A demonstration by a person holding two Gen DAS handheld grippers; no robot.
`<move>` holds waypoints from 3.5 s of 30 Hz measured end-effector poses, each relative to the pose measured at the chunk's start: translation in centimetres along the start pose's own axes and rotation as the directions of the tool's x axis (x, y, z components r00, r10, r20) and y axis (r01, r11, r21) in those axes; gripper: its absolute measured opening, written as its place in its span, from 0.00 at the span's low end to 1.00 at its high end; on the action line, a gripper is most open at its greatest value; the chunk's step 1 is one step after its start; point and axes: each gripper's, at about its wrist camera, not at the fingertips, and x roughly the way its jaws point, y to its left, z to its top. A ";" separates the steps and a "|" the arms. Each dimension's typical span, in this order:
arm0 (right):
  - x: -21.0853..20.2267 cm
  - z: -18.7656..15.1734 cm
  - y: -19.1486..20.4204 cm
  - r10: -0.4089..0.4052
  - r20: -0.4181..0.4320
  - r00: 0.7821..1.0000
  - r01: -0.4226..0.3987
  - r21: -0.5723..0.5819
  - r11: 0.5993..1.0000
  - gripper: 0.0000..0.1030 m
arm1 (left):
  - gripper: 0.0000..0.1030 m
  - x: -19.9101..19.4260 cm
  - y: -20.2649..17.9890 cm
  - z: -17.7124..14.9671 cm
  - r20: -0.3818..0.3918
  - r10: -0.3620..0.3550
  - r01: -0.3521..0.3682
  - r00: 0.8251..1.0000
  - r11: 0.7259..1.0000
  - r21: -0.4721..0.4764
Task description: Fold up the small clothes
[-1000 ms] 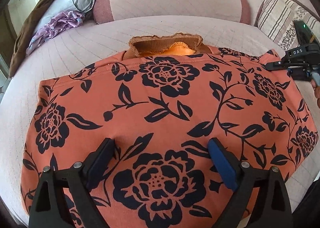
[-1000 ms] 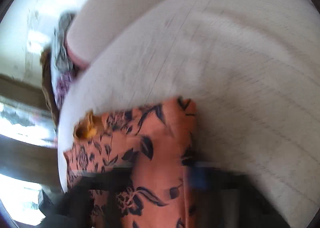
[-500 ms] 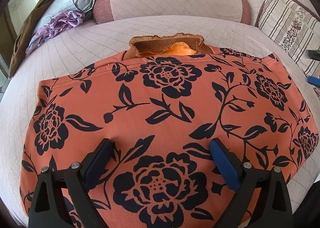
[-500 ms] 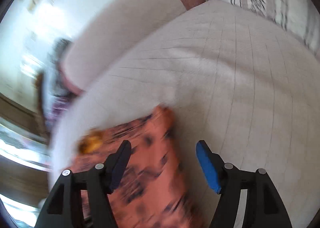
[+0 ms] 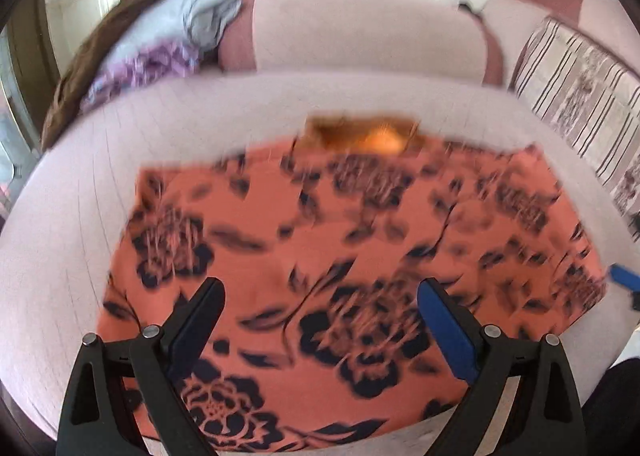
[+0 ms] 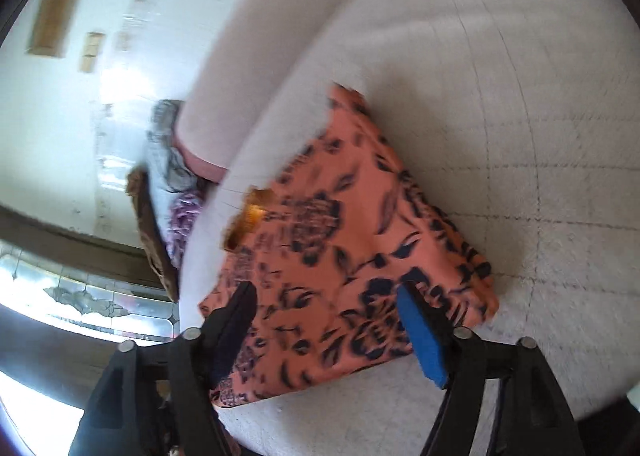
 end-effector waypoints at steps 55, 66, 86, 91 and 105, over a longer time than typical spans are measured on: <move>5.6 2.0 -2.6 -0.132 0.053 0.990 0.125 0.111 0.986 0.49 | 0.96 2.7 -0.2 1.5 -0.050 -0.013 0.012 0.999 1.000 -0.014; 6.4 -2.9 20.6 -0.191 0.212 0.958 0.276 -0.520 0.808 0.17 | 0.96 -6.4 15.1 -1.1 0.214 0.073 0.002 0.974 0.944 -0.329; 16.1 -13.8 31.4 -0.153 -0.040 0.987 0.079 -0.712 0.697 0.15 | 0.94 -5.4 25.2 -5.8 0.239 0.142 0.033 0.960 0.795 -0.606; 24.2 -19.3 26.5 -0.334 -0.178 0.926 0.095 -0.744 0.661 0.15 | 0.94 -5.2 26.2 -6.5 0.219 0.130 0.045 0.967 0.759 -0.650; 24.4 -22.7 27.4 -0.313 -0.120 0.942 0.082 -0.821 0.565 0.24 | 0.94 -5.7 25.9 -6.8 0.243 0.121 0.066 0.963 0.764 -0.642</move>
